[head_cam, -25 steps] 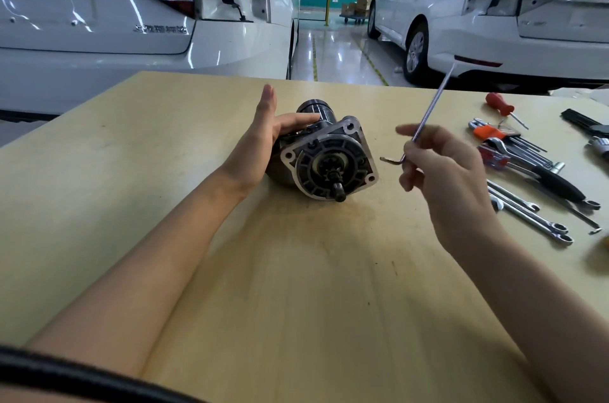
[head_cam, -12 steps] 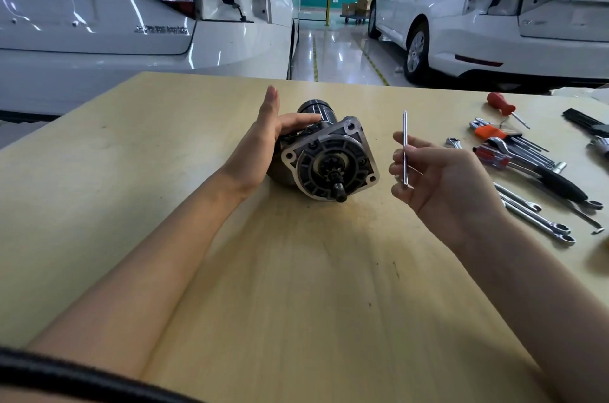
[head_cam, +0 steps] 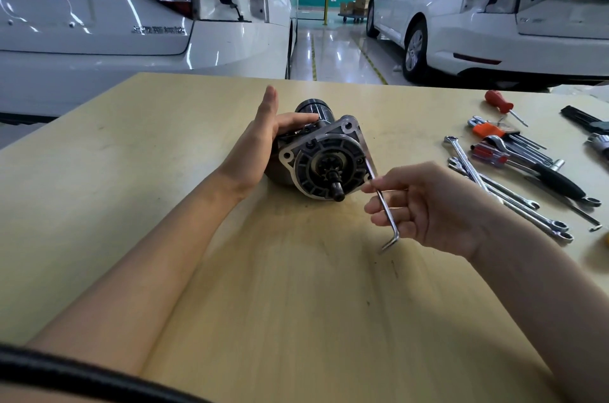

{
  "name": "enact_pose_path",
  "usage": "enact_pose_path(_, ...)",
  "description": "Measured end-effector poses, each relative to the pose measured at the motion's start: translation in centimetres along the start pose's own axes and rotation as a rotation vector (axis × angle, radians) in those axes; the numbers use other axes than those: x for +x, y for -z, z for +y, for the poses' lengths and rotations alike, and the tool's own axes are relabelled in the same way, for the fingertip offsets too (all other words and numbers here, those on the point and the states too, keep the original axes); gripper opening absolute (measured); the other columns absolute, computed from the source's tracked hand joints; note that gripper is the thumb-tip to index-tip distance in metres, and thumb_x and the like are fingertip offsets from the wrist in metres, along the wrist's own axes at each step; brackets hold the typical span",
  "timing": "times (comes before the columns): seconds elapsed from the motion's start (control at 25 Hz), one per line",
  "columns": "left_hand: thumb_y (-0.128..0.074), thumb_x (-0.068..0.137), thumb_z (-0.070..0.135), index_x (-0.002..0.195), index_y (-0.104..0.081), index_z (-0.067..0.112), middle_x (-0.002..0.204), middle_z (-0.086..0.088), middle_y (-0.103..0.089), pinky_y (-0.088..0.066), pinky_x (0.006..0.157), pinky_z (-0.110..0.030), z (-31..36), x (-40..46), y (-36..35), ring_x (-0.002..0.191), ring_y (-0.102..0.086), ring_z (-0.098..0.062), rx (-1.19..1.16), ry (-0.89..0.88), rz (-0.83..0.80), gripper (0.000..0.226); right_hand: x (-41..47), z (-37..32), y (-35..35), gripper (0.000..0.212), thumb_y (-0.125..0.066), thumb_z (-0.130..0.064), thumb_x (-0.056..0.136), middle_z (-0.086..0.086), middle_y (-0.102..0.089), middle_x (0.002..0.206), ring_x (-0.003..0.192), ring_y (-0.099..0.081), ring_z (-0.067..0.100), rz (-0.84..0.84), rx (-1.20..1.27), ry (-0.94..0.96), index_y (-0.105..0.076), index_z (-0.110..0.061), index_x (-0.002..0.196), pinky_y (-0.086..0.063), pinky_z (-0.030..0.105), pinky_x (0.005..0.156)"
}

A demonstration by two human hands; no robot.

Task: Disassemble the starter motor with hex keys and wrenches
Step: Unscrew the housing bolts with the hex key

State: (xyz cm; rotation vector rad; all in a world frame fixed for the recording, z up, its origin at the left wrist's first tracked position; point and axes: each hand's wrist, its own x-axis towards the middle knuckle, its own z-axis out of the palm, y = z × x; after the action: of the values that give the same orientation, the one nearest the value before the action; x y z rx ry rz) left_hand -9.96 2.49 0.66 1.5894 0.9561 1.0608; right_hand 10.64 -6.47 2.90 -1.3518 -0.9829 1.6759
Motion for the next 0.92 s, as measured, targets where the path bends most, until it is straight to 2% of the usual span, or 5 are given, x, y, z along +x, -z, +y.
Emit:
enact_pose_path(0.16, -0.001, 0.097, 0.06, 0.114, -0.067, 0.026, 0.122, -0.001, -0.067, -0.035, 0.113, -0.042, -0.02, -0.03, -0.08, 0.118, -0.06, -0.012, 0.002, 0.0, 0.002, 0.076, 0.33, 0.27, -0.11, 0.016, -0.058, -0.007, 0.08, 0.01, -0.07, 0.066, 0.048, -0.067, 0.015, -0.001, -0.017, -0.015, -0.068, -0.004, 0.091, -0.045, 0.016, 0.036)
enact_pose_path(0.28, -0.002, 0.098, 0.058, 0.117, -0.066, 0.024, 0.123, -0.001, -0.067, -0.035, 0.113, -0.041, -0.01, -0.02, -0.12, 0.118, -0.059, -0.012, 0.008, -0.006, 0.004, 0.075, 0.6, 0.41, 0.01, 0.015, -0.055, -0.007, 0.086, 0.008, -0.07, 0.066, 0.047, -0.066, 0.014, 0.008, -0.009, -0.013, -0.068, -0.005, 0.092, -0.044, 0.016, 0.036)
enact_pose_path(0.44, -0.005, 0.097, 0.059, 0.122, -0.065, 0.021, 0.124, -0.001, -0.066, -0.036, 0.113, -0.041, 0.0, 0.05, -0.12, 0.119, -0.059, -0.012, 0.016, -0.005, 0.004, 0.075, 0.68, 0.39, 0.11, 0.016, -0.055, -0.007, 0.084, 0.007, -0.069, 0.066, 0.047, -0.065, 0.013, -0.007, 0.003, -0.018, -0.07, -0.005, 0.09, -0.045, 0.016, 0.036)
enact_pose_path(0.64, -0.005, 0.097, 0.059, 0.122, -0.065, 0.021, 0.124, 0.0, -0.066, -0.036, 0.112, -0.04, -0.1, -0.01, -0.15, 0.118, -0.059, -0.011, 0.034, -0.022, 0.006, 0.075, 0.67, 0.32, 0.15, 0.022, -0.062, -0.011, 0.063, 0.007, -0.069, 0.066, 0.047, -0.065, 0.013, -0.036, 0.041, -0.023, -0.076, -0.006, 0.078, -0.047, 0.016, 0.039)
enact_pose_path(0.92, -0.006, 0.098, 0.059, 0.118, -0.066, 0.024, 0.121, 0.003, -0.068, -0.039, 0.11, -0.036, -0.13, -0.1, -0.12, 0.115, -0.061, -0.008, 0.029, -0.038, 0.01, 0.072, 0.77, 0.34, 0.43, 0.02, -0.06, -0.008, 0.066, 0.005, -0.066, 0.06, 0.042, -0.061, 0.011, -0.064, 0.122, -0.025, -0.078, -0.005, 0.075, -0.047, 0.015, 0.038)
